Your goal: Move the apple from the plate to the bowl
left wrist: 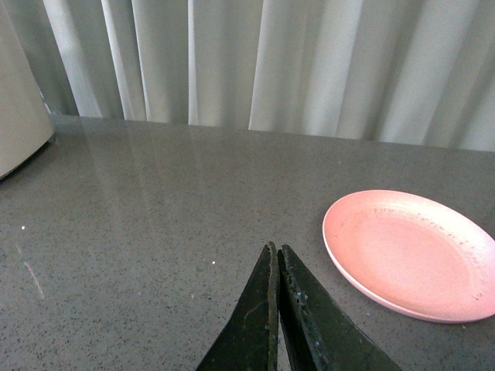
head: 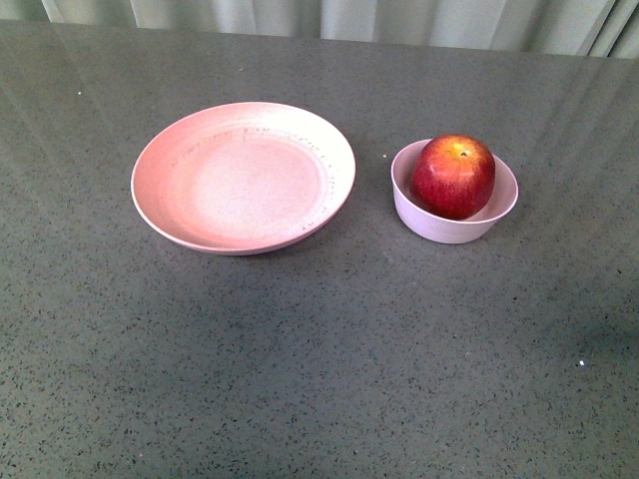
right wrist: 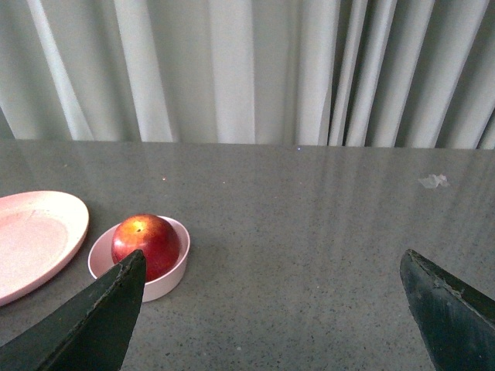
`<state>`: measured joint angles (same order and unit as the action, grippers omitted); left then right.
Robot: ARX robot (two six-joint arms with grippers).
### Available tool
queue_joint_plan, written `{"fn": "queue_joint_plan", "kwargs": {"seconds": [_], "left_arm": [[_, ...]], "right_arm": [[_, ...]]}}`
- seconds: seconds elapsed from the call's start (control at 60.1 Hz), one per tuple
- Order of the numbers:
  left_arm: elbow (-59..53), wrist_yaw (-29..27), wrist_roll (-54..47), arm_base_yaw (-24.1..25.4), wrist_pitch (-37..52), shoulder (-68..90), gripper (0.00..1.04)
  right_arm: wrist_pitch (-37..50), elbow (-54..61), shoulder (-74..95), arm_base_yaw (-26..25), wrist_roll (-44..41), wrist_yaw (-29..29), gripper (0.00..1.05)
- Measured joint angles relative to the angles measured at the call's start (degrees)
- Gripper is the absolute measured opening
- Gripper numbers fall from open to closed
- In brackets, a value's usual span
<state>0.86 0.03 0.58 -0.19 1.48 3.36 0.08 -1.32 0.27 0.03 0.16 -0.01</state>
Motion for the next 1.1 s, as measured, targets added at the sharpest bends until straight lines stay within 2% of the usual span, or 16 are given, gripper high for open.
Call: {"fn": "queue_joint_plan", "kwargs": {"seconds": [0.299,0.865,1.098], "left_arm": [[0.0,0.0,0.0,0.0,-1.5,-2.5,0.02],[0.0,0.0,0.0,0.0,-1.5,-2.5,0.97],[0.0,0.0,-0.1,0.0,-1.5,-2.5,0.96]], "right_arm": [[0.0,0.0,0.0,0.0,0.0,0.0,0.96],[0.0,0.0,0.0,0.0,0.0,0.0,0.96],[0.0,0.0,0.0,0.0,0.0,0.0,0.96]]}}
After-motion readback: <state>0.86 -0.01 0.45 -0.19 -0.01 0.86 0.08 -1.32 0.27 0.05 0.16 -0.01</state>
